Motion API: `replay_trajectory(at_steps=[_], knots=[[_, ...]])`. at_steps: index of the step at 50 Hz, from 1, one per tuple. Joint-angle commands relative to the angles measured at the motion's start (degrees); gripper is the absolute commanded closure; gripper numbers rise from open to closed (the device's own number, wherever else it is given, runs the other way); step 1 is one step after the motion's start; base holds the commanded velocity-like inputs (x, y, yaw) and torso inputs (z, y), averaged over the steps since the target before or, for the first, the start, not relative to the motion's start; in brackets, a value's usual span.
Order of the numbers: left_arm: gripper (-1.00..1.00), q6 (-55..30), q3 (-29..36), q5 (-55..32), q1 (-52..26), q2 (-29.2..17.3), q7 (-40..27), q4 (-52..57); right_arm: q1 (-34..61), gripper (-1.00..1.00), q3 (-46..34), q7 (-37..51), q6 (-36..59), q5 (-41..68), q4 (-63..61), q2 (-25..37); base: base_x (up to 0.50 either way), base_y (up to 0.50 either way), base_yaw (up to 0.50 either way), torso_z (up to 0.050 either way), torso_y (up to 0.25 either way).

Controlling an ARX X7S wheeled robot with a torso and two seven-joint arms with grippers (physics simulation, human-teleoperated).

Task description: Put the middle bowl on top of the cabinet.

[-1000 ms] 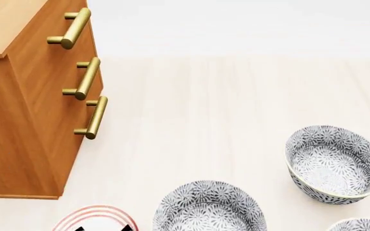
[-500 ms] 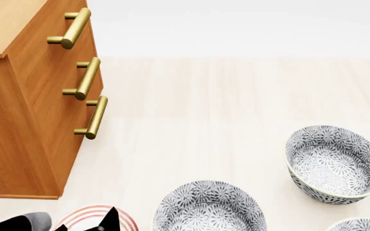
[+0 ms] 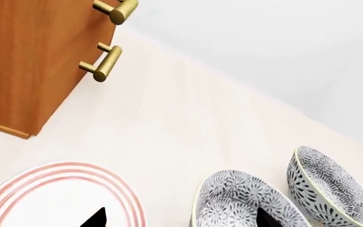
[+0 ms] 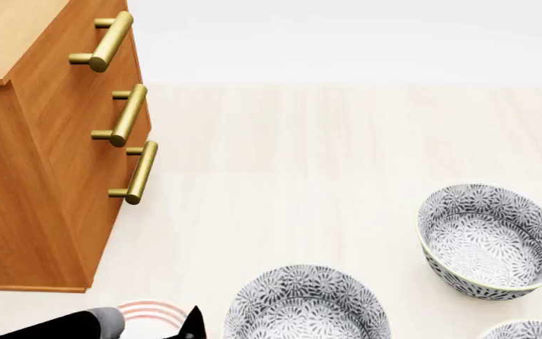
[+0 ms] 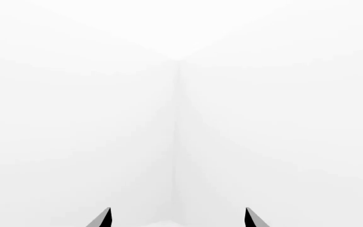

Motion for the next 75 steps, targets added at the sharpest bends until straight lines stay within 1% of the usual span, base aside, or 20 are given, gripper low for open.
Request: replay_trajectory(at_steps=[1,16,20,39,45,68,75], knots=[[-1.0,1.5,4.1,1.1,-0.1,0.4,-0.9,-2.1,-0.7,-1.0,0.4,0.2,-0.7,0.4,-0.1,0.1,0.0,0.0,0.0,0.0,0.0],[-1.0,3.5,8.4,1.7,-1.5,0.5,-2.3,-5.4,-0.4,-1.0,0.0,0.4,-0.6,0.1,0.2,0.5,0.0,0.0,0.0,0.0,0.0],[-1.0,4.3,8.6,1.5,-1.8,0.3,-2.2,-6.8,-0.5,-1.0,0.1,0.5,-0.7,0.2,0.2,0.5,0.0,0.0,0.0,0.0,0.0],[-1.0,5.2,12.8,0.8,-3.8,0.4,-4.1,-7.6,-0.8,-1.0,-0.1,0.8,-0.8,-0.1,-0.1,0.6,0.0,0.0,0.0,0.0,0.0],[-1.0,6.7,14.3,1.2,-4.4,0.6,-3.0,-10.6,-1.7,-1.0,0.6,0.9,-1.7,0.4,-0.2,0.4,0.0,0.0,0.0,0.0,0.0],[-1.0,12.5,16.5,2.1,-7.5,0.8,-1.0,-22.7,-3.5,-1.0,1.1,1.4,-3.2,0.6,-0.9,0.6,0.0,0.0,0.0,0.0,0.0],[-1.0,13.5,17.7,1.8,-8.1,0.8,-0.9,-24.3,-3.4,-1.0,0.7,1.5,-3.1,0.3,-0.9,0.8,0.0,0.0,0.0,0.0,0.0]])
